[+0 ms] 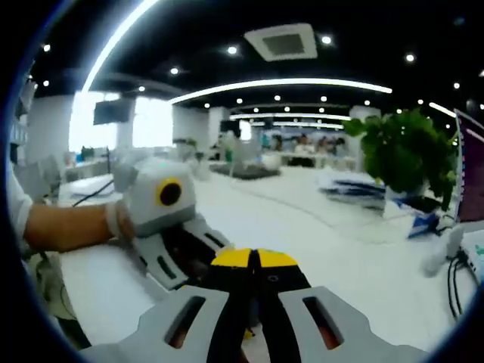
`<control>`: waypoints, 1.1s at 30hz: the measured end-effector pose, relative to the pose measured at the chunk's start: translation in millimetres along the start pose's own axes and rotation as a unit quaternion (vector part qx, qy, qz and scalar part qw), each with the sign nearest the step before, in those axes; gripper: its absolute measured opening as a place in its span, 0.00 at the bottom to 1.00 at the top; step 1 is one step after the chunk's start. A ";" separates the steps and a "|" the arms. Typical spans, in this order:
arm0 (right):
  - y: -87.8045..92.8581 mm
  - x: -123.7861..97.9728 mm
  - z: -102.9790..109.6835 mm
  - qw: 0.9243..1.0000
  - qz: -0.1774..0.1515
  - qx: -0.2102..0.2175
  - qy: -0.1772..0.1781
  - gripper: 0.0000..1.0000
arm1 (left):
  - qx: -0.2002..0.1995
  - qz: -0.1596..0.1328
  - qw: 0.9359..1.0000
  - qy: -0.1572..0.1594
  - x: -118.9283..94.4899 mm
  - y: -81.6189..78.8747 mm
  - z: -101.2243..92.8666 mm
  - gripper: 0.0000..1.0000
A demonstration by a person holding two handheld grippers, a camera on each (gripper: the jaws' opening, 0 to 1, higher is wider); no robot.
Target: Pick up the paper insert the paper into the punch align the paper edges press the punch to punch holes
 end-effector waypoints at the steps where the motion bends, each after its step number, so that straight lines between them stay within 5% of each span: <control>1: 0.3 -0.7 -0.4 1.000 -0.004 0.006 0.002 0.04 | 0.000 0.000 1.000 0.001 0.0 0.1 1.5 0.26; 6: -0.5 -0.9 -1.0 1.000 -0.005 0.002 0.004 0.04 | -0.002 0.000 1.000 0.001 -0.3 1.4 13.6 0.26; 8: -10.3 -1.0 4.1 0.999 -0.034 0.002 -0.008 0.04 | -0.003 0.000 1.000 0.001 -0.4 1.7 17.5 0.26; 10: -5.8 0.8 1.4 1.000 -0.003 -0.026 0.006 0.04 | -0.005 0.000 1.000 0.000 -0.4 2.3 22.5 0.26; 13: -7.6 2.8 0.3 1.000 -0.014 -0.020 0.007 0.04 | -0.011 0.001 1.000 0.000 0.0 3.8 33.9 0.26; 21: -12.8 -5.7 0.0 0.999 -0.020 -0.022 0.019 0.10 | -0.004 -0.014 1.000 -0.005 -0.4 -1.8 20.9 0.27; 26: -13.8 -11.4 -3.4 0.999 -0.017 -0.028 0.027 0.12 | -0.011 -0.019 1.000 -0.012 -0.4 -4.8 10.3 0.41; 33: -13.1 -21.2 -1.3 1.000 -0.014 -0.015 0.022 0.22 | -0.045 -0.049 0.997 -0.033 -4.3 -18.8 14.1 0.47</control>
Point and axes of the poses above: the point that each gripper's makers call its tool centre point, and the gripper's own axes: x roughly forward along the fingers, z roughly to its left, y roughly out of its underside, the point moved 4 cm from there along -x, roughly backward along the fingers, and after that the axes turned 11 degrees about -y, right-handed, at the moved point
